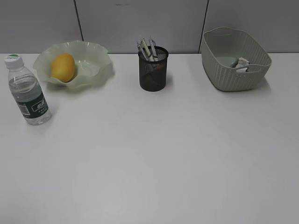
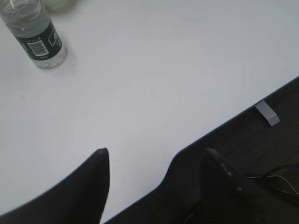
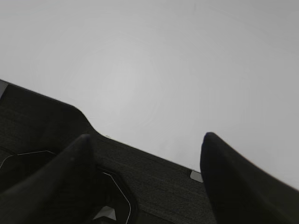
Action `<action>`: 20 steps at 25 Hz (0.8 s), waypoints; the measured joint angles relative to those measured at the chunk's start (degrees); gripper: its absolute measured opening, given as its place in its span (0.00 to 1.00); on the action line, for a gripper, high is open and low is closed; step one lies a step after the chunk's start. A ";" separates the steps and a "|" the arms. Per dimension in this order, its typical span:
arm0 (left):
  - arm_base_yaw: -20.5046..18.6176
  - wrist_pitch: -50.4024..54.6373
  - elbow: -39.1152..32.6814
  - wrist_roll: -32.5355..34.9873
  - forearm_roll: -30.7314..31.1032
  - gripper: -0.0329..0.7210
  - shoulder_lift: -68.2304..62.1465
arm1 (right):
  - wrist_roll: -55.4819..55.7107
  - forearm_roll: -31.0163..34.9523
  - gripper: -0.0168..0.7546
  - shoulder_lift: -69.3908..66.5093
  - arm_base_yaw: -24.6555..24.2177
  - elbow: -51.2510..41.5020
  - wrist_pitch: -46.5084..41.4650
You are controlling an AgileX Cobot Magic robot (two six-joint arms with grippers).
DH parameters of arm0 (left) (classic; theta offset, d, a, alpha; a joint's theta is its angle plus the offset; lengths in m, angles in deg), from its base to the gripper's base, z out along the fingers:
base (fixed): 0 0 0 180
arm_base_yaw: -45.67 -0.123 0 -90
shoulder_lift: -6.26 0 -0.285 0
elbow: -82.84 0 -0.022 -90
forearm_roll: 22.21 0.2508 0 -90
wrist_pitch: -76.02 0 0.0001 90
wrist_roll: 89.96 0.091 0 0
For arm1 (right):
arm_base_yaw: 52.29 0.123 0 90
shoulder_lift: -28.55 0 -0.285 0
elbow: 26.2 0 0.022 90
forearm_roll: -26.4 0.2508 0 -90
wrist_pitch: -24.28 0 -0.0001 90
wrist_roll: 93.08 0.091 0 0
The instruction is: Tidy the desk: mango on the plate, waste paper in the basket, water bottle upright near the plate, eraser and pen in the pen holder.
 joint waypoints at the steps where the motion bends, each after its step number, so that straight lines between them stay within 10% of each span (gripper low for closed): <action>1: 0.00 0.00 0.00 0.30 -0.21 0.67 0.00 | -0.04 0.00 0.75 0.00 0.00 0.00 0.00; 20: -0.49 0.00 0.00 0.47 -0.53 0.67 0.05 | -0.13 0.40 0.75 0.06 0.00 0.00 0.21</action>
